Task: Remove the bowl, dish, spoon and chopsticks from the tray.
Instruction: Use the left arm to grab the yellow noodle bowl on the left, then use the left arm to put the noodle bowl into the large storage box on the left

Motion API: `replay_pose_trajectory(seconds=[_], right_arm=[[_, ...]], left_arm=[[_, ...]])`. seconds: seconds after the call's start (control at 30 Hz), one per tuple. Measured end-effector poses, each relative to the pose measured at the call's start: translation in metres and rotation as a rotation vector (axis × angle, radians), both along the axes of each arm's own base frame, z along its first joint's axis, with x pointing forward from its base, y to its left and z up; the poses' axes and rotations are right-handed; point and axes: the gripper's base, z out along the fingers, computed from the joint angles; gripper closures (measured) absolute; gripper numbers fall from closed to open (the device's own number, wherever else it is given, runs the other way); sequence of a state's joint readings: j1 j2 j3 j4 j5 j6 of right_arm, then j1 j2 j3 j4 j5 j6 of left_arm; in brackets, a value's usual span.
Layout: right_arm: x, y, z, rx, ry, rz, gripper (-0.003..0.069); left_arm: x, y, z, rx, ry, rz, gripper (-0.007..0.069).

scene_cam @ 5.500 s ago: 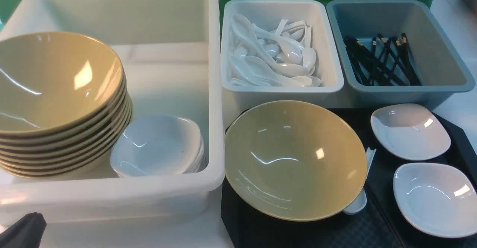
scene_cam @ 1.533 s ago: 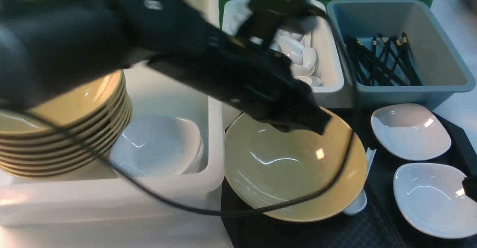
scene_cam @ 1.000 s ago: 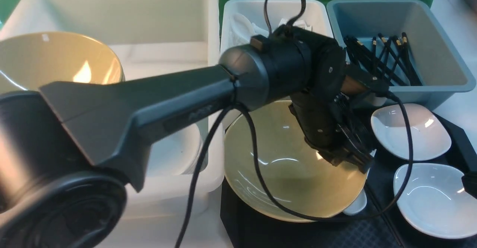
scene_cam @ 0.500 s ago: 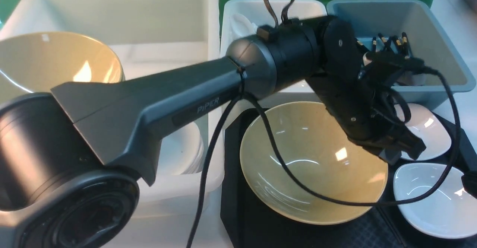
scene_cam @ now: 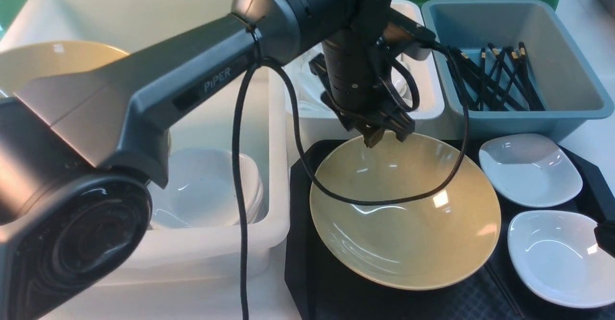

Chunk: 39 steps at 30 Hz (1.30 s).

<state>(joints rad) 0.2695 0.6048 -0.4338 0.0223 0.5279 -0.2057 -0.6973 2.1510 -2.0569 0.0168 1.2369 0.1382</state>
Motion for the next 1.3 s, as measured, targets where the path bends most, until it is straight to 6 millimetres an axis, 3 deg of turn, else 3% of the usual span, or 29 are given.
replay_pose_trajectory(seconds=[0.07,0.23,0.33,0.53,0.6,0.77,0.93,1.07,1.3], right_arm=[[0.000,0.000,0.000,0.001,-0.003,0.000,0.0580],[0.000,0.000,0.000,0.002,-0.003,0.000,0.0580],[0.000,0.000,0.000,0.004,-0.002,0.000,0.0580],[0.000,0.000,0.001,0.005,-0.006,0.000,0.0580],[0.000,0.000,0.001,0.005,-0.006,0.000,0.0580],[0.000,0.000,0.001,0.007,-0.009,-0.001,0.0580],[0.000,0.000,0.001,0.008,-0.009,-0.001,0.0580],[0.000,0.000,0.001,0.010,-0.008,-0.001,0.0579],[0.000,0.000,0.001,0.011,-0.008,-0.001,0.0573]], left_arm=[[0.001,0.003,-0.006,0.029,0.003,0.020,0.0260],[0.005,0.007,-0.022,0.069,0.026,0.031,0.0241],[0.010,0.007,-0.040,0.086,0.067,0.040,0.0245],[0.012,0.001,-0.066,0.083,0.136,0.042,0.0316],[0.011,-0.001,-0.069,0.071,0.156,0.041,0.0384],[0.007,0.000,-0.052,0.007,0.169,0.029,0.0487],[-0.006,0.002,-0.008,-0.065,0.113,0.002,0.0612],[-0.019,0.014,0.038,-0.115,0.023,-0.036,0.0621],[-0.033,0.035,0.085,-0.217,-0.029,-0.042,0.0621]])
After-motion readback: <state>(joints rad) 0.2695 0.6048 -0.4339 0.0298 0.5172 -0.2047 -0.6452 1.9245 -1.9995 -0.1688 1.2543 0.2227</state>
